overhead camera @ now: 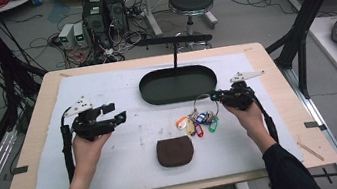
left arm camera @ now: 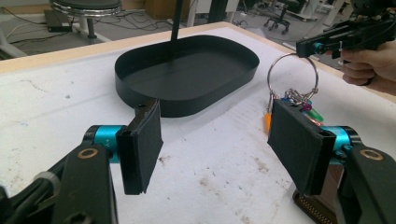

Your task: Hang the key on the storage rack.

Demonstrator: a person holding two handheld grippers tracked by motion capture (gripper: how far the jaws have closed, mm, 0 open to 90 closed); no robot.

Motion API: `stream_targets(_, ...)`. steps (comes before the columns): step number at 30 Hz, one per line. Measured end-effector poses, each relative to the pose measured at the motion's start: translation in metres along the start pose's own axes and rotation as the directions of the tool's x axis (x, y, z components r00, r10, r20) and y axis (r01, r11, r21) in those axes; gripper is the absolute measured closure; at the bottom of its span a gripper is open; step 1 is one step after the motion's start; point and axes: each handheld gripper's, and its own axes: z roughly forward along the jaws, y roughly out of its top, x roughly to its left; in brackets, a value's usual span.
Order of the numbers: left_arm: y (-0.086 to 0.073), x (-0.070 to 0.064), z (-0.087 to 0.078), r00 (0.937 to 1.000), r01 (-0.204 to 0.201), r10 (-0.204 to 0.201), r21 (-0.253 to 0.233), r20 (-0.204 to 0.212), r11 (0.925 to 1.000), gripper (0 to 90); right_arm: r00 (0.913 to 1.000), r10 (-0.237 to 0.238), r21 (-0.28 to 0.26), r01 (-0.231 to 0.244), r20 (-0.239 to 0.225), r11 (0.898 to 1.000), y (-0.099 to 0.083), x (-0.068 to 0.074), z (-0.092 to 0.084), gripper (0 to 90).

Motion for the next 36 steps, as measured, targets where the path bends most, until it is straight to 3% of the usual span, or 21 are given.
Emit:
stream_targets(3, 0.0, 0.0, 0.0, 1.0, -0.002, 0.002, 0.0, -0.001, 1.0, 34.7, 0.9999, -0.011, 0.004, 0.011, -0.01, 1.0, 0.0, 0.004, 0.001, 82.8)
stream_targets(9, 0.001, -0.001, 0.001, 1.0, -0.004, 0.004, -0.004, -0.001, 1.0, 34.7, 0.9989, 0.012, 0.032, -0.01, -0.045, 0.999, 0.0, 0.008, 0.006, 80.8)
stream_targets(15, 0.001, -0.001, 0.002, 1.0, -0.006, 0.006, -0.003, -0.001, 1.0, 34.8, 0.9988, 0.032, 0.096, -0.028, -0.036, 0.995, -0.001, 0.01, 0.013, 81.0)
stream_targets(19, 0.001, -0.001, 0.001, 1.0, -0.006, 0.006, -0.001, 0.0, 1.0, 34.8, 0.999, 0.027, 0.113, -0.022, -0.035, 0.993, -0.001, 0.011, 0.013, 84.7)
stream_targets(36, 0.002, 0.001, -0.005, 1.0, -0.003, 0.003, -0.007, -0.004, 1.0, 34.6, 0.9964, -0.072, 0.01, 0.072, -0.046, 0.997, 0.019, 0.018, -0.008, 85.6)
